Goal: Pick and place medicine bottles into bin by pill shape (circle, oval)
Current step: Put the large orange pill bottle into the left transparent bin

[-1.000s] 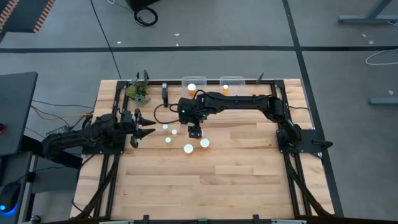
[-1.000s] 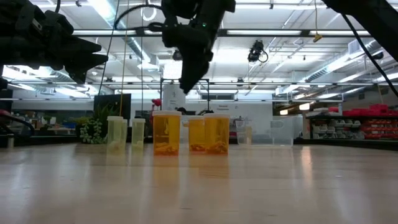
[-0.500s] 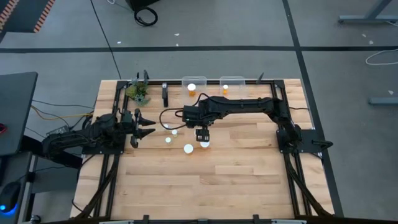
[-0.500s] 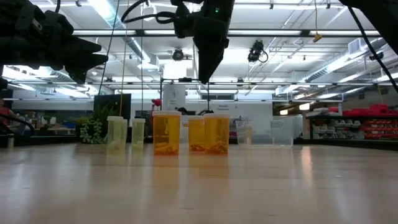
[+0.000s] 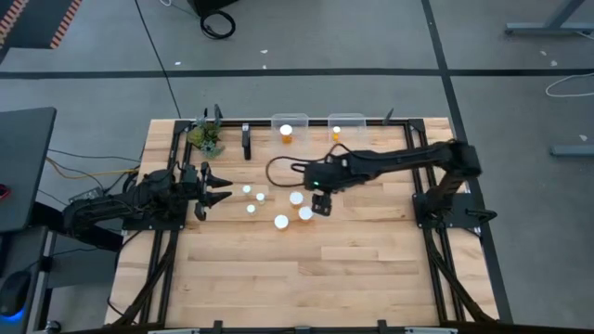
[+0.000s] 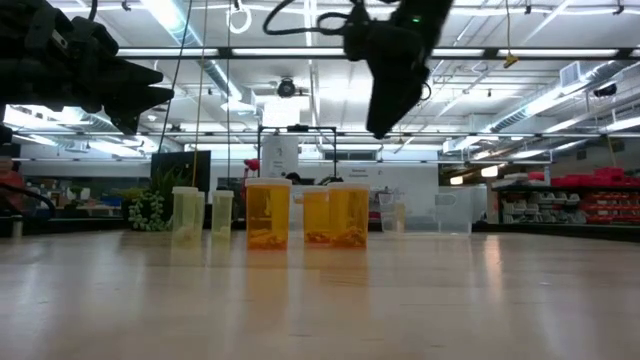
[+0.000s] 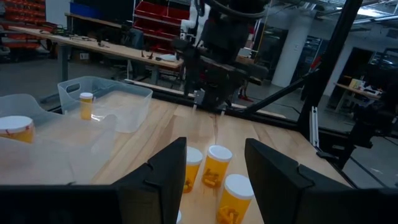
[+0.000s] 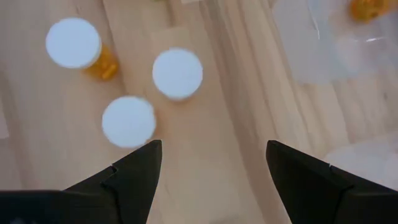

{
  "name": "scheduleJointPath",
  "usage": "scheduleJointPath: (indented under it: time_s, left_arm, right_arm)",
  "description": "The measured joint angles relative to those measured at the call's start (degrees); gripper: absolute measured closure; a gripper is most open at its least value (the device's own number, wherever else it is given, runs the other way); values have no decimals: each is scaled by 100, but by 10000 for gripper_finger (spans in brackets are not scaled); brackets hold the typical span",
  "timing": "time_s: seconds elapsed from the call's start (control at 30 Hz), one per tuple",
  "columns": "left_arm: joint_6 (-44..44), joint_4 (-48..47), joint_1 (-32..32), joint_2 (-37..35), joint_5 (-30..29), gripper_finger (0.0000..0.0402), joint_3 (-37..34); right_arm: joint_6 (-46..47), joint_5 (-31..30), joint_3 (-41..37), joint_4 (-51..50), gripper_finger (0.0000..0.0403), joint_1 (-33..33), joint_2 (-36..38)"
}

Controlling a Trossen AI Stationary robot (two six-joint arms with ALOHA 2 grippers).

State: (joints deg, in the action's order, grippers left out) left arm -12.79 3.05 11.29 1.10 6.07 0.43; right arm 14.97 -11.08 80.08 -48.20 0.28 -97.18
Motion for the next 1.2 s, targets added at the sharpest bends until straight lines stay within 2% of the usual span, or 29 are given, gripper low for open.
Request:
scheduleJointPath:
  time_s: [0.23, 0.47, 1.2]
  left_arm:
    - [2, 2, 0, 0, 2, 230, -1]
    - [2, 1, 0, 0, 2, 230, 0]
    - [2, 0, 0, 0, 3, 230, -2]
  right_arm:
    - [530, -97, -1258, 582, 106, 226, 503]
    - [943, -96, -1918, 1165, 106, 392, 516]
    - [1020, -263, -2009, 1687, 106, 481, 513]
